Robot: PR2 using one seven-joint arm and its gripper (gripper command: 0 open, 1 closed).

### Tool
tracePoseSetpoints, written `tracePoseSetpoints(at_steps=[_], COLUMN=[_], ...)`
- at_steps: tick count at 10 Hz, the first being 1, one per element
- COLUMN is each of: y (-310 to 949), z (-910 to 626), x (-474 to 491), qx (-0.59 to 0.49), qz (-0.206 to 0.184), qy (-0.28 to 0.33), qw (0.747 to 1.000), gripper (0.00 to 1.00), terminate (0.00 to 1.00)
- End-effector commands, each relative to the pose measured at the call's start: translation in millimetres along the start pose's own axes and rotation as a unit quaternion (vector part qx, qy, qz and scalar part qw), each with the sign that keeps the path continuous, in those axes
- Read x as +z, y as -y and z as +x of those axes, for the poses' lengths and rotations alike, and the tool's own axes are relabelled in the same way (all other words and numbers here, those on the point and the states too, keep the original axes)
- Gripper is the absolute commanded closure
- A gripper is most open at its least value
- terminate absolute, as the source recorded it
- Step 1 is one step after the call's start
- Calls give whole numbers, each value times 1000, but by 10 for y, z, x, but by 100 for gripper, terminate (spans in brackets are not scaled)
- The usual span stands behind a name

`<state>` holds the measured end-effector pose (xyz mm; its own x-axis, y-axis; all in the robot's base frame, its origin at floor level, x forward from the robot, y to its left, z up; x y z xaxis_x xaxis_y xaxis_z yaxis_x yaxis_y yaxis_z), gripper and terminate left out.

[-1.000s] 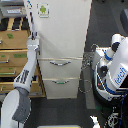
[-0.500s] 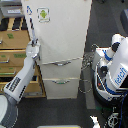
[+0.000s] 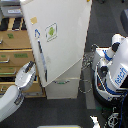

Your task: Opening the fridge

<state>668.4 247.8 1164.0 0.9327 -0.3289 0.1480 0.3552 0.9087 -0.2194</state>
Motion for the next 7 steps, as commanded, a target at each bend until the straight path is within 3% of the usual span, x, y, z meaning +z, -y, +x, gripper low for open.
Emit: tracePoseSetpoints(at_steps=[1, 2, 4, 6, 7], y=[2831, 956, -169, -567, -734], z=[-4618, -2999, -1436, -606, 142], x=[1595, 744, -467, -979, -1350], qx=[-321, -179, -47, 11, 46], qz=[10, 74, 109, 116, 140], qy=[-42, -44, -77, -77, -73], qw=[946, 980, 990, 990, 986], gripper=[100, 0, 0, 0, 0], terminate=[0, 0, 0, 0, 0])
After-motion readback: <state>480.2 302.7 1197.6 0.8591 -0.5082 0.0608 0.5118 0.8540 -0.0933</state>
